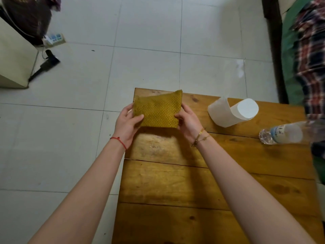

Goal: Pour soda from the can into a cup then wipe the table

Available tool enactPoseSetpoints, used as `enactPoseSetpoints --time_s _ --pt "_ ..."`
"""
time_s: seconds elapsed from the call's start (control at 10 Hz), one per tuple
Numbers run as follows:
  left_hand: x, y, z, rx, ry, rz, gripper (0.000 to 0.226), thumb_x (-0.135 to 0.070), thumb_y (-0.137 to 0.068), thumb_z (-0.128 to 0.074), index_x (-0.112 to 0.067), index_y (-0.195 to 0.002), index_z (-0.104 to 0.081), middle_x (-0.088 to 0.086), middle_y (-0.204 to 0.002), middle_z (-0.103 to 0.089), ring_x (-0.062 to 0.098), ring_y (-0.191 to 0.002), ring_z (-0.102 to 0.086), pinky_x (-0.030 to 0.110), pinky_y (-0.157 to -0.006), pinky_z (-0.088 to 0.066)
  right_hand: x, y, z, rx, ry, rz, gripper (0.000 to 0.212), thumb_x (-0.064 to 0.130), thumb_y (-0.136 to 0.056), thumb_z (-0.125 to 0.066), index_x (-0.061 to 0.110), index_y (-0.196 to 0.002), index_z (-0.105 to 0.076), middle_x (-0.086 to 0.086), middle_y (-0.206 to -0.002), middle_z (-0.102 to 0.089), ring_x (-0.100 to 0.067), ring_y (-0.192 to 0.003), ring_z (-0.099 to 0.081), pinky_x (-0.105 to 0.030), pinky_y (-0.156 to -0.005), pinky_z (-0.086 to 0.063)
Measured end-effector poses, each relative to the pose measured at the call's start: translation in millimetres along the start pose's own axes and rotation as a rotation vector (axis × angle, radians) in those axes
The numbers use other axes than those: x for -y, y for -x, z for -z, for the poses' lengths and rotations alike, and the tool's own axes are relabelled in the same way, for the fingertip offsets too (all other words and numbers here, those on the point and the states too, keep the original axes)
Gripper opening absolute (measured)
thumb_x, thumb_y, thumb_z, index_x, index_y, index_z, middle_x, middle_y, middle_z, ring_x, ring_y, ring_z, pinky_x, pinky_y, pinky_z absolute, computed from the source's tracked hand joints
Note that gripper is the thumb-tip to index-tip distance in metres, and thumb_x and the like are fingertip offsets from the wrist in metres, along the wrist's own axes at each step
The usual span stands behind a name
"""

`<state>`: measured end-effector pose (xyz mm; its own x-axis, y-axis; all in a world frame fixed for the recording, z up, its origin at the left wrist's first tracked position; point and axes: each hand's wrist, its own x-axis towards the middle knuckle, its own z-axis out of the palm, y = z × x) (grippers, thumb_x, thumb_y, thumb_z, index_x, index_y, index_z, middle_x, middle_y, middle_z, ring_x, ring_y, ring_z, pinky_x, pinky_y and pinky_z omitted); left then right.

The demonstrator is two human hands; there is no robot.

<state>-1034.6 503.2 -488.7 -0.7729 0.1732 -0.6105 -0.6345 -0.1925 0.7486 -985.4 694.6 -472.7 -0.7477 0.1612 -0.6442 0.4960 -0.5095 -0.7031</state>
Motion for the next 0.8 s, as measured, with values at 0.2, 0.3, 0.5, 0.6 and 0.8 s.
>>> enactPoseSetpoints --time_s 0.2,0.3,0.5,0.6,0.8 --pt "17.6 -14.4 4.4 -0.081 -0.235 -0.051 0.061 0.014 -0.088 -0.057 -0.016 -0.139 -0.044 0.007 -0.132 -0.061 0.02 -0.118 -0.062 0.04 -0.1 -0.052 -25.1 -23.1 3.9 -0.142 0.272 0.0 0.062 -0.006 -0.088 -0.046 0.018 -0.146 -0.041 -0.004 -0.104 -0.064 -0.015 -0.076 -0.054 -0.027 -0.064 -0.045" --pt "27.3 -9.9 4.0 -0.086 -0.257 -0.025 0.062 0.013 -0.089 -0.057 -0.013 -0.143 -0.04 0.01 -0.135 -0.059 0.023 -0.121 -0.059 0.043 -0.104 -0.048 -32.8 -21.7 8.0 -0.157 0.323 -0.005 0.066 -0.006 -0.088 -0.046 0.021 -0.148 -0.038 -0.007 -0.123 -0.061 -0.012 -0.078 -0.055 -0.023 -0.061 -0.045" --pt "39.8 5.5 7.9 -0.077 -0.324 0.012 0.065 0.006 -0.088 -0.062 -0.015 -0.145 -0.039 0.01 -0.139 -0.055 0.023 -0.126 -0.055 0.045 -0.107 -0.046 -35.0 -9.3 13.3 -0.19 0.449 0.006 0.055 -0.001 -0.094 -0.045 0.019 -0.145 -0.04 0.0 -0.119 -0.062 -0.01 -0.075 -0.057 -0.023 -0.062 -0.043" --pt "38.1 17.3 8.6 -0.071 -0.336 -0.003 0.065 0.006 -0.088 -0.061 -0.013 -0.147 -0.038 0.009 -0.14 -0.054 0.021 -0.127 -0.055 0.043 -0.108 -0.045 -36.8 -3.2 12.7 -0.2 0.526 0.002 0.058 0.006 -0.094 -0.048 0.021 -0.149 -0.034 -0.001 -0.137 -0.055 -0.012 -0.078 -0.058 -0.025 -0.059 -0.046" --pt "32.9 59.5 7.7 -0.119 -0.797 -0.175 0.055 -0.005 -0.089 -0.065 -0.018 -0.14 -0.047 0.002 -0.138 -0.057 0.019 -0.123 -0.057 0.027 -0.104 -0.042 -26.0 34.1 20.2 -0.272 0.921 0.106 0.043 0.019 -0.098 -0.048 0.015 -0.14 -0.049 -0.001 -0.137 -0.057 -0.017 -0.109 -0.06 -0.026 -0.091 -0.045"
